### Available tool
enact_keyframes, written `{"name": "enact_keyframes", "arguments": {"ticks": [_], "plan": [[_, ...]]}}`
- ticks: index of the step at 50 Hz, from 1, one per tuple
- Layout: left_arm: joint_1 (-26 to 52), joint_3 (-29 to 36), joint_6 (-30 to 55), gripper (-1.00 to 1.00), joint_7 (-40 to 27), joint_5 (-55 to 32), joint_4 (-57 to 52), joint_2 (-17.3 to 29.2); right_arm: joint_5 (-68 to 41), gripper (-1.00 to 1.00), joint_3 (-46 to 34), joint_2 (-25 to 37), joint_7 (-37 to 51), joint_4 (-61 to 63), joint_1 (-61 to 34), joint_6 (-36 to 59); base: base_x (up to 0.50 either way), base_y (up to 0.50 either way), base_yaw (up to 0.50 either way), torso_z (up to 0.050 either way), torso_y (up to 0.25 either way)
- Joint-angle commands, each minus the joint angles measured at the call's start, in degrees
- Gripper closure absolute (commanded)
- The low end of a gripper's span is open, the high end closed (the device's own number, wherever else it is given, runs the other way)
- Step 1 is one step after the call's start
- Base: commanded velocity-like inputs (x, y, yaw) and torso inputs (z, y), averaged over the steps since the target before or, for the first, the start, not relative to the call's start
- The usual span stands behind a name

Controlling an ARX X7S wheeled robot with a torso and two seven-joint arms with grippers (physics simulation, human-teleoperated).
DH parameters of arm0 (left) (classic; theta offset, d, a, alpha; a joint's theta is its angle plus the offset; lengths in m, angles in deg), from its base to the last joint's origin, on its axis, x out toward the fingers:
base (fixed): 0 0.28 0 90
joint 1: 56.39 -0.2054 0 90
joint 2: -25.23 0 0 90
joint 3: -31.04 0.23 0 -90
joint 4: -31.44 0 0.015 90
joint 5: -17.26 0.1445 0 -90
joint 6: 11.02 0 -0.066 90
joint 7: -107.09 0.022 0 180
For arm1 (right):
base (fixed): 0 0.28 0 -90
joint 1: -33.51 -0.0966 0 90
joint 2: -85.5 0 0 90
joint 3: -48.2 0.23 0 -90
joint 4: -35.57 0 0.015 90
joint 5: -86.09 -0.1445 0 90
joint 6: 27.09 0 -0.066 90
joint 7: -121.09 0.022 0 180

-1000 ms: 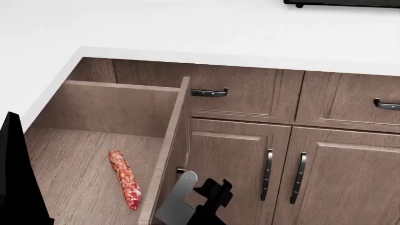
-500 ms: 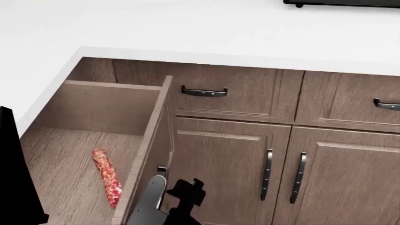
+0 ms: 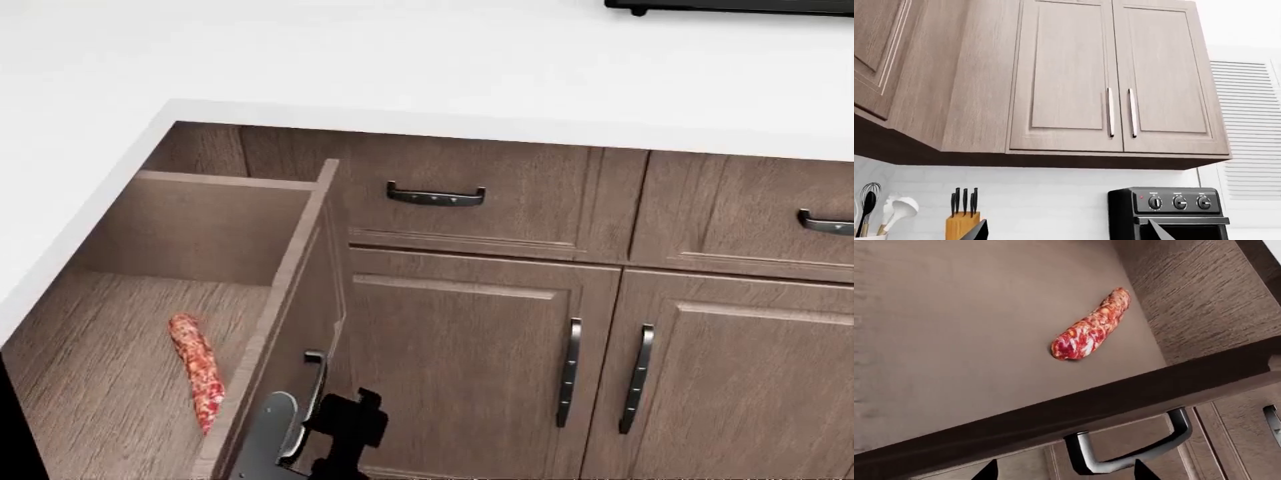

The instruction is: Close the right drawer.

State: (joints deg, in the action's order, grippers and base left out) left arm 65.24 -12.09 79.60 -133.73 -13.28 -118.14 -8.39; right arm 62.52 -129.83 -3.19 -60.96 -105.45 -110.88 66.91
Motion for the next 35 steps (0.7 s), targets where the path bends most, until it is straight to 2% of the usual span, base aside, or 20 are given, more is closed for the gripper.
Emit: {"name": "enact_keyframes", "arguments": {"ticks": [1, 11, 14, 25, 27, 31, 35], "plan": [[13.3, 19.0, -8.2, -1.0, -9.7, 2.0, -0.4, 7.2, 0.8, -1.0, -0.7, -1.3, -2.1, 5.2, 0.6, 1.4, 0.0, 0.0, 0.0, 0.0, 0.0], [30.3, 40.6, -13.3, -1.0, -18.8, 5.0, -0.4, 11.0, 2.2, -1.0, -0.8, -1.3, -3.4, 6.5, 0.9, 1.9, 0.0, 0.0, 0.0, 0.0, 0.0], [33.9, 44.4, -13.9, -1.0, -20.9, 5.2, -0.4, 11.9, 2.7, -1.0, -0.9, -1.3, -3.9, 7.2, 0.9, 1.8, 0.0, 0.0, 0.0, 0.0, 0.0], [35.1, 46.8, -16.0, -1.0, -21.0, 5.2, -0.1, 12.0, 4.8, -1.0, -1.0, -1.3, -5.4, 9.5, 1.1, 2.5, 0.0, 0.0, 0.0, 0.0, 0.0], [38.6, 51.8, -16.8, -1.0, -22.6, 7.1, -0.4, 12.6, 5.0, -1.0, -1.0, -1.3, -5.5, 9.7, 1.0, 2.8, 0.0, 0.0, 0.0, 0.0, 0.0], [54.3, 71.9, -20.2, -1.0, -29.0, 11.6, -0.4, 10.6, 5.2, -1.0, -1.0, -1.3, -5.7, 9.8, 0.8, 3.1, 0.0, 0.0, 0.0, 0.0, 0.0], [54.9, 73.9, -20.0, -1.0, -29.1, 12.7, -0.4, 9.3, 5.4, -1.0, -1.0, -1.3, -5.9, 9.9, 1.0, 3.1, 0.0, 0.0, 0.0, 0.0, 0.0]]}}
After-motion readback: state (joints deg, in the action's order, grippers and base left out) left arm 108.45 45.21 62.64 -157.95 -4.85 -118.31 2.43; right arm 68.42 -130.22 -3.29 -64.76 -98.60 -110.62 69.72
